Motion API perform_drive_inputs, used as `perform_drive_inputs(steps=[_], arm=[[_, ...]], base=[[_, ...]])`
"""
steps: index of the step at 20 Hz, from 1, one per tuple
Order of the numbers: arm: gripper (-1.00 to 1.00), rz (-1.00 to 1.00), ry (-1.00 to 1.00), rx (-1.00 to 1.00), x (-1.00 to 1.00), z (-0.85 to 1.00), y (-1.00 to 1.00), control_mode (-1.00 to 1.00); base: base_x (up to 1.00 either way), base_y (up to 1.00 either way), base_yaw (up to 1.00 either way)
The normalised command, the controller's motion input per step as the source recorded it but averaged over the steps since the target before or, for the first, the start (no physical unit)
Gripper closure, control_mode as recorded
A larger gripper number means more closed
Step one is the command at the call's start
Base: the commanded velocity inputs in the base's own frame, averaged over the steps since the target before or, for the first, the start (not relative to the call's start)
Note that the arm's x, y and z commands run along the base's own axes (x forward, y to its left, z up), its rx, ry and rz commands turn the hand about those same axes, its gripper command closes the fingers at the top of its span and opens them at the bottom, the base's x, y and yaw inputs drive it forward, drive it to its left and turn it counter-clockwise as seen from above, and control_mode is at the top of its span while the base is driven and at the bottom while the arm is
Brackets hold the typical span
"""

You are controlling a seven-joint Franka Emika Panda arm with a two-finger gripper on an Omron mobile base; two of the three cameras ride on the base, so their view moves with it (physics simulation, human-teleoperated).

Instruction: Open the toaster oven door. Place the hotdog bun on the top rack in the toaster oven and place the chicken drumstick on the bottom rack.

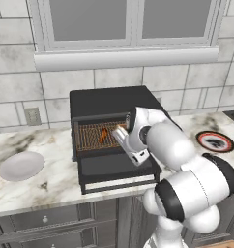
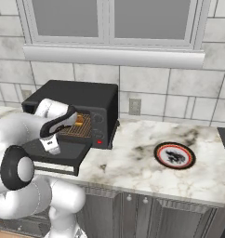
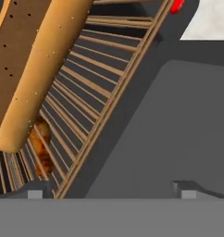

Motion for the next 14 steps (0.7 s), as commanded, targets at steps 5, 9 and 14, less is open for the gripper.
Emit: perform_drive_inputs(steps=[5, 9, 14], arm=[[-1.00, 0.00, 0.09, 0.00, 0.20, 0.26, 0.18, -1.00], [-1.00, 0.00, 0.03, 0.00, 0.41, 0.34, 0.21, -1.00], [-1.00, 0.01, 0.01, 0.00, 0.31, 0.14, 0.17, -1.00]], base=[[0.00, 0.00, 0.00], [0.00, 0.00, 0.00], [0.00, 0.00, 0.00]])
